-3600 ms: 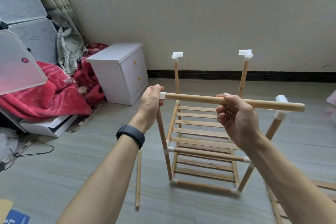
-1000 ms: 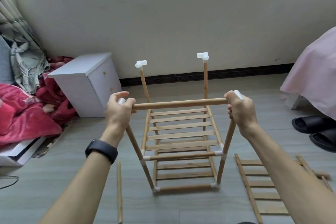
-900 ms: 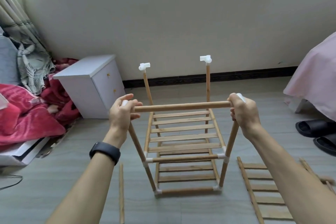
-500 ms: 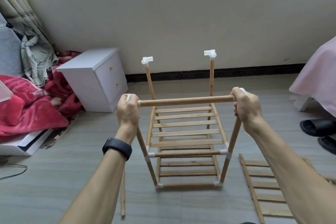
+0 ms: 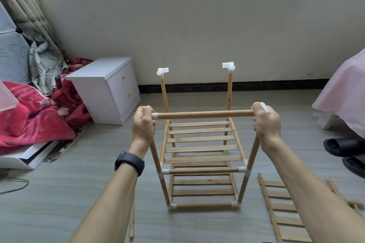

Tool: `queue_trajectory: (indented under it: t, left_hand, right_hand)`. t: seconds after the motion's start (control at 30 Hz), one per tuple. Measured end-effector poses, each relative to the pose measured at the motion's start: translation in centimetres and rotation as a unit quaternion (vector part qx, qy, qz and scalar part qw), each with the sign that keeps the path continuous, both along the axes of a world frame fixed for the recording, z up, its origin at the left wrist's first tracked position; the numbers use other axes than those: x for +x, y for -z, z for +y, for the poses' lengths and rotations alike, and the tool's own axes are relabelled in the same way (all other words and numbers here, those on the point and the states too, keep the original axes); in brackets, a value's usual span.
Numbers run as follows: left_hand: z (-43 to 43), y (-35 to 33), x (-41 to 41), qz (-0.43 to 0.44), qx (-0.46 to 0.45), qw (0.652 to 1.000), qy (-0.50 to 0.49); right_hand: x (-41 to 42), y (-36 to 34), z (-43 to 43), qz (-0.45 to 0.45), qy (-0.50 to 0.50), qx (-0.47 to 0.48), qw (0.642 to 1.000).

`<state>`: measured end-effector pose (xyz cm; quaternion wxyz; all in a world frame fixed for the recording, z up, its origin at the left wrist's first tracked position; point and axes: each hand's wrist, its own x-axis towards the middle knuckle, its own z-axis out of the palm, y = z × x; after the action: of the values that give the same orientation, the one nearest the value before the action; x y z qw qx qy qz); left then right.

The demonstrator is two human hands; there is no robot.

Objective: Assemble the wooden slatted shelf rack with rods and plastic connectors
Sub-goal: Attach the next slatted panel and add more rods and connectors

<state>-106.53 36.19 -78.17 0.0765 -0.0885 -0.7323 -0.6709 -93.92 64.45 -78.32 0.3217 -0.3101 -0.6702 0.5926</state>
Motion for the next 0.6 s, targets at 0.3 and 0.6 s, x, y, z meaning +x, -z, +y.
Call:
queue_trajectory:
  t: [0.3, 0.6]
  left_hand:
    - [0.0, 0.4, 0.1, 0.01, -0.029, 1.0, -0.003]
    - [-1.2, 0.3, 2.6, -0.012, -0.033, 0.999, 0.016]
  right_hand:
    - [0.4, -0.4, -1.9, -0.09, 0.113, -0.03, 0.989]
    - [1.1, -0.3, -8.5, -0.057, 0.028, -0.128, 0.99]
